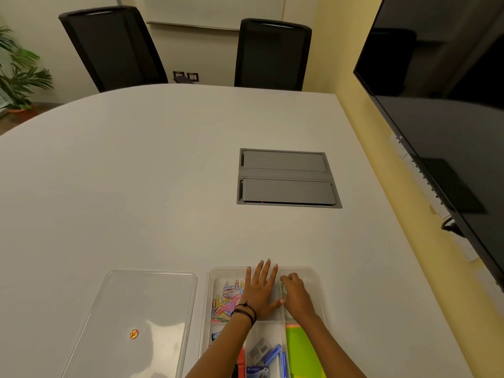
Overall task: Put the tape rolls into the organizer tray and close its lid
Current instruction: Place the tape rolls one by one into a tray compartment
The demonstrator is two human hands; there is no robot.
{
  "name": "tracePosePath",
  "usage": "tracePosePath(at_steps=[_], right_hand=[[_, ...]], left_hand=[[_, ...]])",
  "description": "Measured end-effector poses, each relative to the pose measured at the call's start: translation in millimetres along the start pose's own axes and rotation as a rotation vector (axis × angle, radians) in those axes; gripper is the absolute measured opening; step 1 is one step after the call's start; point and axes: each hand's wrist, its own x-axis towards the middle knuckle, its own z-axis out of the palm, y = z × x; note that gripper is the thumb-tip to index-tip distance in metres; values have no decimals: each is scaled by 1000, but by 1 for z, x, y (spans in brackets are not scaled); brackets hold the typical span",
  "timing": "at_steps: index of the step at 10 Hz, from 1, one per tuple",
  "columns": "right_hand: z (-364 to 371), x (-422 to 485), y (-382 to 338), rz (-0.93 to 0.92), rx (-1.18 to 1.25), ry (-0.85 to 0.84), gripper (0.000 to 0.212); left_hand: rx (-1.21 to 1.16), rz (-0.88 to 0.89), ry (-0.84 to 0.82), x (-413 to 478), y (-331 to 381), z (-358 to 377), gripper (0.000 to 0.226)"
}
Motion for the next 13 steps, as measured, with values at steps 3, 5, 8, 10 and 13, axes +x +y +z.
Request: tracePosePath(at_steps=[3,5,8,10,13], right_hand=[[1,2,6,36,-70,32,36],[3,3,5,94,-62,63,32],[8,6,6,125,-27,84,34],[13,9,8,147,-4,111,35],[20,4,16,179,58,169,45]], left_hand=[[9,-10,-8,0,0,3,99],[16,-3,-26,1,0,3,102],[10,4,-21,0,0,1,102],[10,4,-5,-2,1,0,100],[16,5,-26,1,7,0,102]])
